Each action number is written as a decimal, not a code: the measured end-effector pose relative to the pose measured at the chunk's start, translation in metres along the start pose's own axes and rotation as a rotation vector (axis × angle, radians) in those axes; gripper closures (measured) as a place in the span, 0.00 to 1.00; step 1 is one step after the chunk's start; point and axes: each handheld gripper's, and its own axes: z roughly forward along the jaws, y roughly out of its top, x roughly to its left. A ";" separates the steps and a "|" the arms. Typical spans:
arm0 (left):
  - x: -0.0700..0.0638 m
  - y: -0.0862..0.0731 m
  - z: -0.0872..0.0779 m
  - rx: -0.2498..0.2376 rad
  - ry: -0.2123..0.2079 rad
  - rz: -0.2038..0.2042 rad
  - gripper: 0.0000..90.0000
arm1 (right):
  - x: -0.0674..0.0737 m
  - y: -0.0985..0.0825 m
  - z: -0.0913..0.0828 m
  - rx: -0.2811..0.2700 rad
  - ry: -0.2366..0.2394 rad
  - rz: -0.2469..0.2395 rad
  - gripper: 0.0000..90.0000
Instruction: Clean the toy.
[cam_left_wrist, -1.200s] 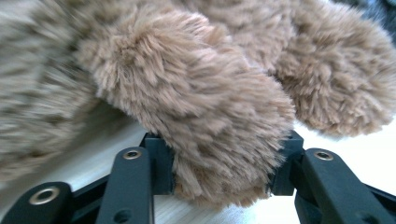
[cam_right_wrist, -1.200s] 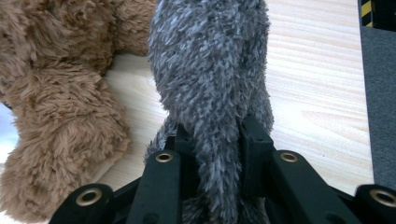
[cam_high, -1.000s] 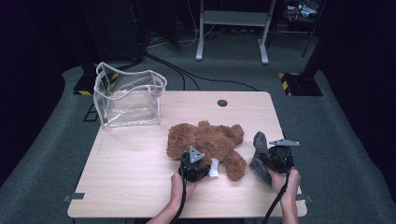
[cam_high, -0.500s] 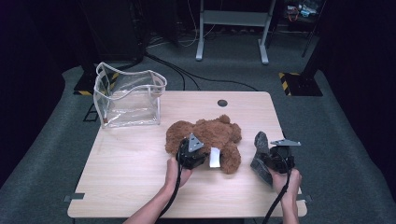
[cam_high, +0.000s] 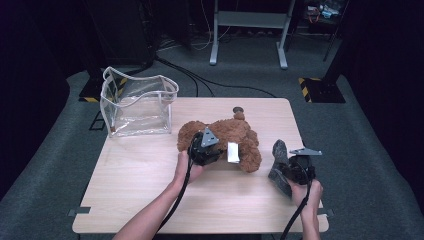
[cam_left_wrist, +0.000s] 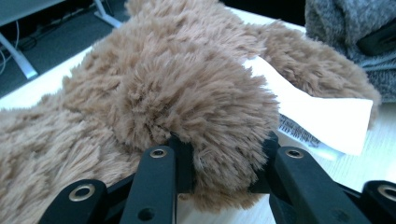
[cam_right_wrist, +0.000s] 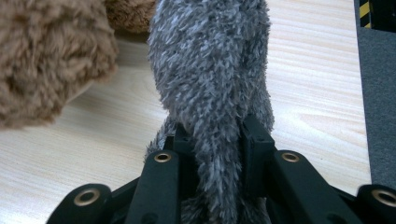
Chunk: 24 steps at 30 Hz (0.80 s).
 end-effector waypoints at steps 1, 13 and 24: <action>0.000 0.003 -0.001 -0.005 0.001 0.014 0.78 | 0.000 0.000 0.000 0.001 -0.001 0.002 0.80; -0.007 0.034 -0.031 -0.096 -0.061 0.061 0.79 | -0.002 0.003 -0.002 -0.005 -0.007 0.001 0.80; 0.018 0.017 -0.006 -0.006 -0.055 -0.058 0.75 | 0.002 0.004 0.000 0.003 0.002 -0.002 0.79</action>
